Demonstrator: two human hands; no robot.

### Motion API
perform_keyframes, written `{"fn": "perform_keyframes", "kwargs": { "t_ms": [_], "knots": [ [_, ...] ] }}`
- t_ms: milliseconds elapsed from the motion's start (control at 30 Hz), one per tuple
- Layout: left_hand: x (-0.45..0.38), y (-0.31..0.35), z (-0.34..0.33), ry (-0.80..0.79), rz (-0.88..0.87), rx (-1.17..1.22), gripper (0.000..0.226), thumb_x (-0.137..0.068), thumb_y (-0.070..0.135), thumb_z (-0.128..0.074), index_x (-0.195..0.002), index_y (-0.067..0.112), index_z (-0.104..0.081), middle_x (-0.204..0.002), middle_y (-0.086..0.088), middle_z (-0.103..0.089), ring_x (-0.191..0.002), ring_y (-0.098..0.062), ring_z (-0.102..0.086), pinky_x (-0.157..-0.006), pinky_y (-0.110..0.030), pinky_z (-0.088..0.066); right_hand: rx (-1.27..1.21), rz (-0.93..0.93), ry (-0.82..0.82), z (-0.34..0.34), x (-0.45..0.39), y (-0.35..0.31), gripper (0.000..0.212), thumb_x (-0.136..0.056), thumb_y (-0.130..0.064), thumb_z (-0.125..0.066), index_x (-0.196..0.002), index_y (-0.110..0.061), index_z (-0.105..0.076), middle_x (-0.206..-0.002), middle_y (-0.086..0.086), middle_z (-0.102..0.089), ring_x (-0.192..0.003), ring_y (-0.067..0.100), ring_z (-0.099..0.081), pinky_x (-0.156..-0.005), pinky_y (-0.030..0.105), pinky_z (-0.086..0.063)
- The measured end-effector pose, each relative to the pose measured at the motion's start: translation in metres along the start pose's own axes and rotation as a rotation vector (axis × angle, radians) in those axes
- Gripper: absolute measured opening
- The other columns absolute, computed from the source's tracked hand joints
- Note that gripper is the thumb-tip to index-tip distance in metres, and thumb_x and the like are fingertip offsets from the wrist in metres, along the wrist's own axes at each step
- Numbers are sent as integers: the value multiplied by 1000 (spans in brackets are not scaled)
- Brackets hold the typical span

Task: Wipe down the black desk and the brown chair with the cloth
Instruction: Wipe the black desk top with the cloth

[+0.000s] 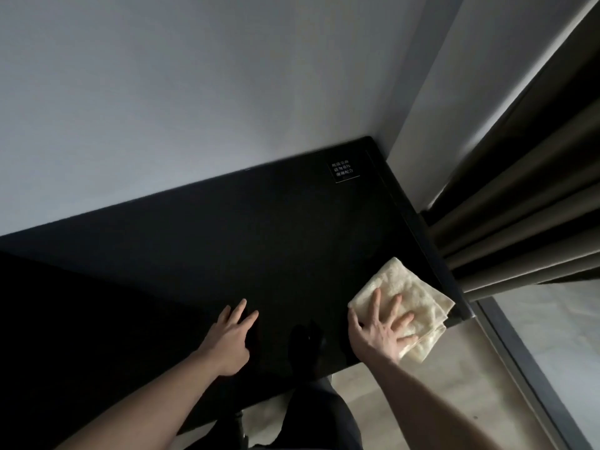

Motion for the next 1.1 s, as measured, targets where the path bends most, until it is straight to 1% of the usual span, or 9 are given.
{"fn": "perform_keyframes", "kwargs": {
  "t_ms": [133, 233, 400, 500, 633, 733, 800, 967, 1100],
  "knots": [
    [-1, -4, 13, 8, -70, -72, 91, -93, 1, -45, -169, 36, -8, -174, 7, 21, -162, -30, 12, -130, -46, -20, -20, 107, -42, -51, 44, -25, 84, -97, -79, -28, -160, -52, 21, -166, -3, 43, -150, 41, 41, -116, 73, 20],
    [1, -12, 19, -2, -86, -113, 91, -94, 1, -45, -169, 36, -7, -174, 6, 22, -162, -30, 12, -130, -47, -19, -29, 128, -52, -57, 49, -19, 80, -100, -74, -31, -160, -55, 16, -167, -5, 40, -150, 38, 42, -118, 72, 21],
    [-5, -30, 31, 5, -32, -123, 90, -95, 1, -45, -169, 36, -7, -174, 5, 22, -162, -31, 12, -129, -48, -22, 37, 117, -19, -22, 17, 8, 80, -101, -70, -34, -159, -55, 18, -167, -5, 38, -154, 40, 34, -118, 75, 15],
    [-15, -38, 35, 8, 39, -60, 91, -96, 2, -47, -168, 40, -6, -173, 9, 24, -162, -30, 13, -129, -49, -25, 78, 92, 4, 13, -16, 24, 81, -100, -71, -35, -159, -55, 17, -166, -5, 42, -153, 39, 36, -118, 74, 17],
    [-27, -30, 29, 22, 101, 7, 89, -100, 7, -50, -168, 38, -1, -173, 6, 23, -162, -31, 11, -129, -50, -24, 129, 53, 29, 58, -69, 27, 83, -96, -78, -26, -159, -53, 21, -163, -3, 47, -152, 40, 38, -115, 76, 20],
    [-34, -17, 20, 73, 125, 81, 87, -104, 12, -52, -168, 35, 2, -174, 3, 21, -162, -33, 8, -129, -45, -26, 133, -1, 51, 87, -104, 17, 85, -91, -83, -19, -157, -53, 25, -163, 0, 47, -152, 43, 37, -114, 77, 21],
    [-35, -12, 16, 92, 136, 122, 84, -106, 14, -51, -169, 34, 2, -174, 3, 21, -162, -34, 8, -128, -43, -27, 122, -17, 59, 101, -119, 9, 84, -92, -83, -19, -157, -53, 25, -162, 0, 48, -152, 43, 37, -115, 77, 18],
    [-31, -14, 14, 115, 91, 171, 79, -106, 13, -50, -169, 33, -7, -175, 3, 15, -162, -32, 8, -130, -44, -21, 131, -32, 101, 106, -124, -5, 81, -98, -77, -24, -161, -51, 20, -169, 1, 37, -156, 42, 27, -119, 75, 11],
    [-18, -26, 8, 152, 82, 219, 78, -105, 12, -51, -169, 34, -11, -176, 5, 13, -163, -28, 9, -129, -43, -23, 210, 24, 109, 83, -95, -27, 76, -101, -68, -26, -162, -49, 16, -172, -2, 26, -158, 40, 18, -122, 69, 3]
  ]
}}
Point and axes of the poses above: each hand's wrist, its own x-axis away from the middle knuckle, its own z-axis out of the back of the hand, y = z × x, the point moved 5 cm from there along -x, towards the middle knuckle
